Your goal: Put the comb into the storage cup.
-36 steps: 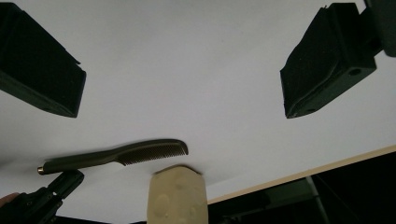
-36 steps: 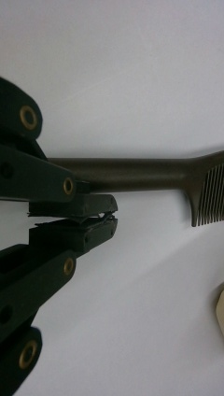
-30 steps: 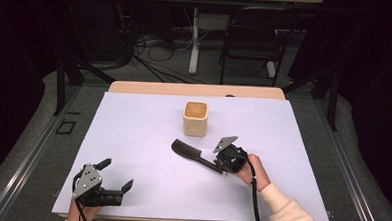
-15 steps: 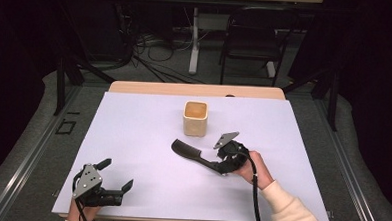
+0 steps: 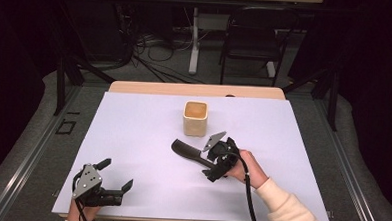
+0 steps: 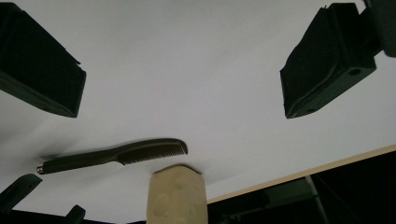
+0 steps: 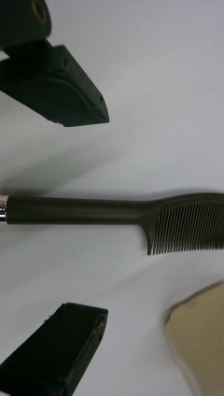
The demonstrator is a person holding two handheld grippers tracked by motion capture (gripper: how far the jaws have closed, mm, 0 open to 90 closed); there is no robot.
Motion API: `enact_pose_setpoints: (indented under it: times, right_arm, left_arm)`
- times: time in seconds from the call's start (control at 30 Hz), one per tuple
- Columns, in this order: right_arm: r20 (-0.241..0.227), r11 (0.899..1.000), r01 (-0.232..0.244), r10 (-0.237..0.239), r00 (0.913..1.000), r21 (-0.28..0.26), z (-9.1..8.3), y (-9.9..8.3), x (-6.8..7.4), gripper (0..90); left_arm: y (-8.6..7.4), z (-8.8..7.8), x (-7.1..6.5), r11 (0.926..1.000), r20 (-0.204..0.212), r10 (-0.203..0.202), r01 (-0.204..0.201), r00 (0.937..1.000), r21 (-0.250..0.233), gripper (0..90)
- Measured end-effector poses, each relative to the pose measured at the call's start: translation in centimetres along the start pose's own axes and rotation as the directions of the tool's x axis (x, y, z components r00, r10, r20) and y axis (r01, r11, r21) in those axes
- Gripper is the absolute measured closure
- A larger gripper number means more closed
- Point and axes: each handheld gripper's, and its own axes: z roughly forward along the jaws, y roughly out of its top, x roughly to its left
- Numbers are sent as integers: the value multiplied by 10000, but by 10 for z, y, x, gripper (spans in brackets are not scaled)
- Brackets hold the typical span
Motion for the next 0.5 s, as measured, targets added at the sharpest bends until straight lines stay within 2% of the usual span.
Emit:
enact_pose_setpoints:
  times: [0.5]
  right_arm:
    - [-430,9983,68,-43,9991,584,19,12,3,0]
  left_arm:
    - [0,0,0,10000,4,-14,14,10000,12,1]
